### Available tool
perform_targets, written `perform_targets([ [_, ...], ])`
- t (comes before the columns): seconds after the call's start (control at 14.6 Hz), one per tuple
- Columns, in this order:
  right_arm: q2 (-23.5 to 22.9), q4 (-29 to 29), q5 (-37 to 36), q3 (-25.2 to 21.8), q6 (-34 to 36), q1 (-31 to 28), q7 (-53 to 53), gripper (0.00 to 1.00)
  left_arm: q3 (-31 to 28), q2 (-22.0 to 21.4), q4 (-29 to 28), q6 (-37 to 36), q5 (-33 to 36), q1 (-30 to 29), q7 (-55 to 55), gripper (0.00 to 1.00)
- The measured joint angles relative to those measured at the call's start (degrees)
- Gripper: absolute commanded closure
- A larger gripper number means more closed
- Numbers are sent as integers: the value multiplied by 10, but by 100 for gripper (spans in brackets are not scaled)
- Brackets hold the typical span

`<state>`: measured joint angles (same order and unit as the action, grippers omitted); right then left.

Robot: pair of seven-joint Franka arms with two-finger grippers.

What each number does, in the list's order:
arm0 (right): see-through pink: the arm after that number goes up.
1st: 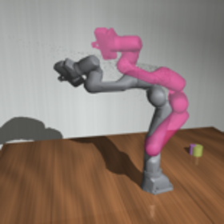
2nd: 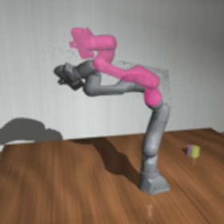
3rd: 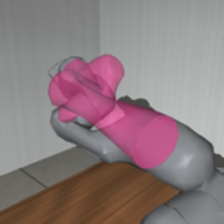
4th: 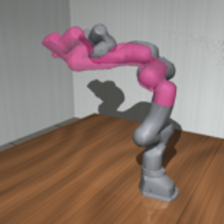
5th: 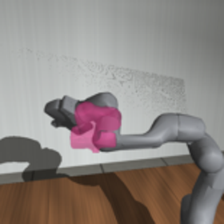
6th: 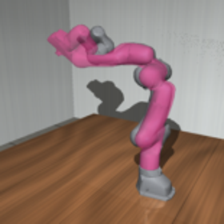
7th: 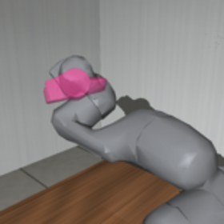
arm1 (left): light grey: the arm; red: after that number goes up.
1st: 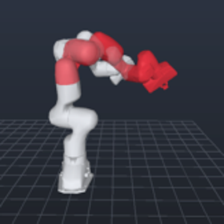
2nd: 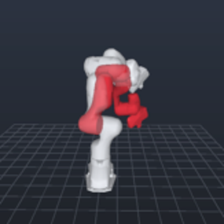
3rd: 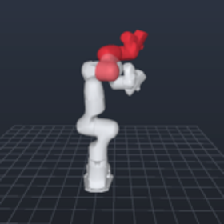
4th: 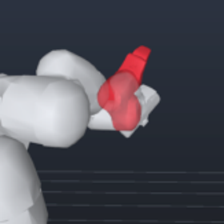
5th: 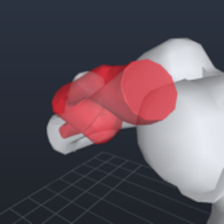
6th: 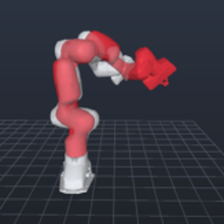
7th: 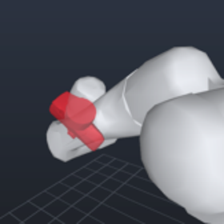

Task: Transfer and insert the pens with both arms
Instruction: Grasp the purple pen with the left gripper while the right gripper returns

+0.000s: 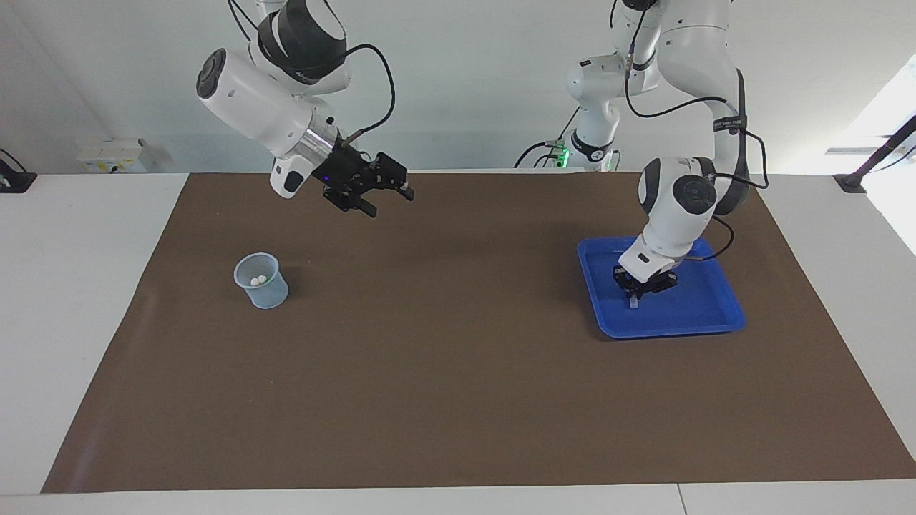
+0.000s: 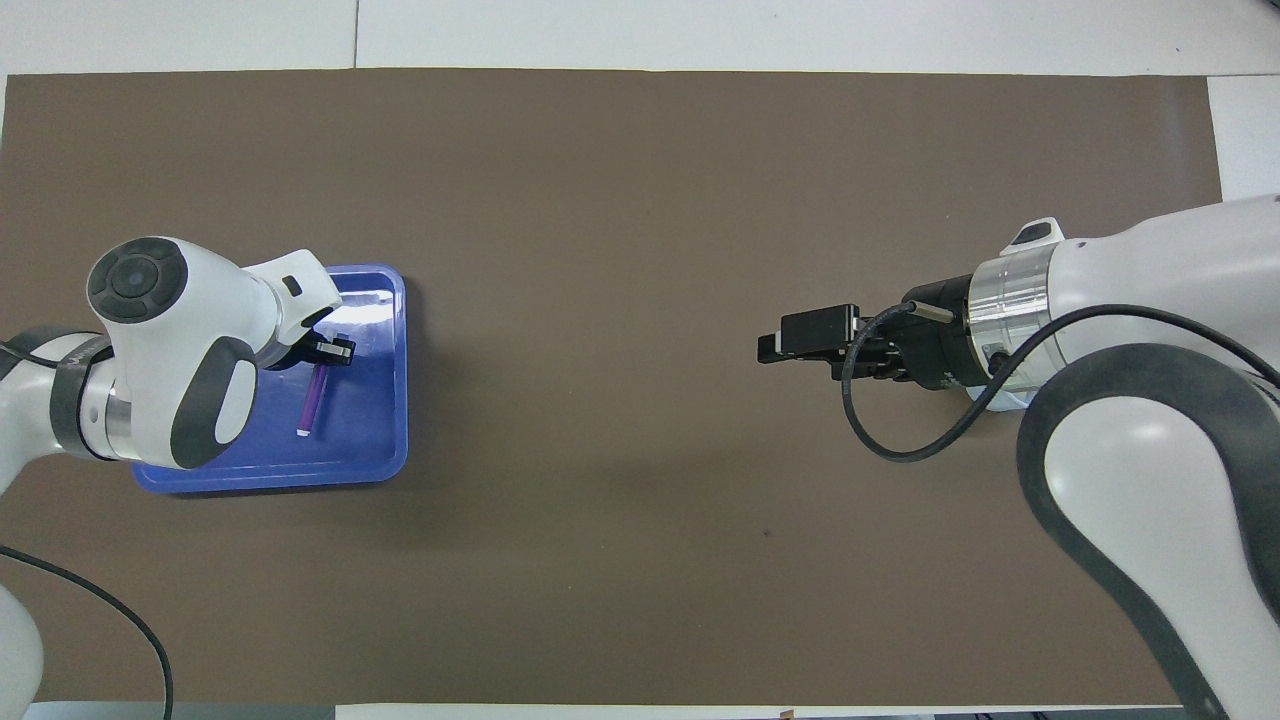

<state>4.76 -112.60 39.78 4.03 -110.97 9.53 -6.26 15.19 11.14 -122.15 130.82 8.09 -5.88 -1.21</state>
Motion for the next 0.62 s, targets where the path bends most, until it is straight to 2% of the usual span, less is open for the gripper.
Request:
perform_targets([
  [0.27,0,-1,21,3,-10,4,-11,0,0,0,56,-90,-15,0,0,100],
  [0.62,0,-3,40,3,-17,8,-35,0,2,0,141,-216,-85,2,36,100],
])
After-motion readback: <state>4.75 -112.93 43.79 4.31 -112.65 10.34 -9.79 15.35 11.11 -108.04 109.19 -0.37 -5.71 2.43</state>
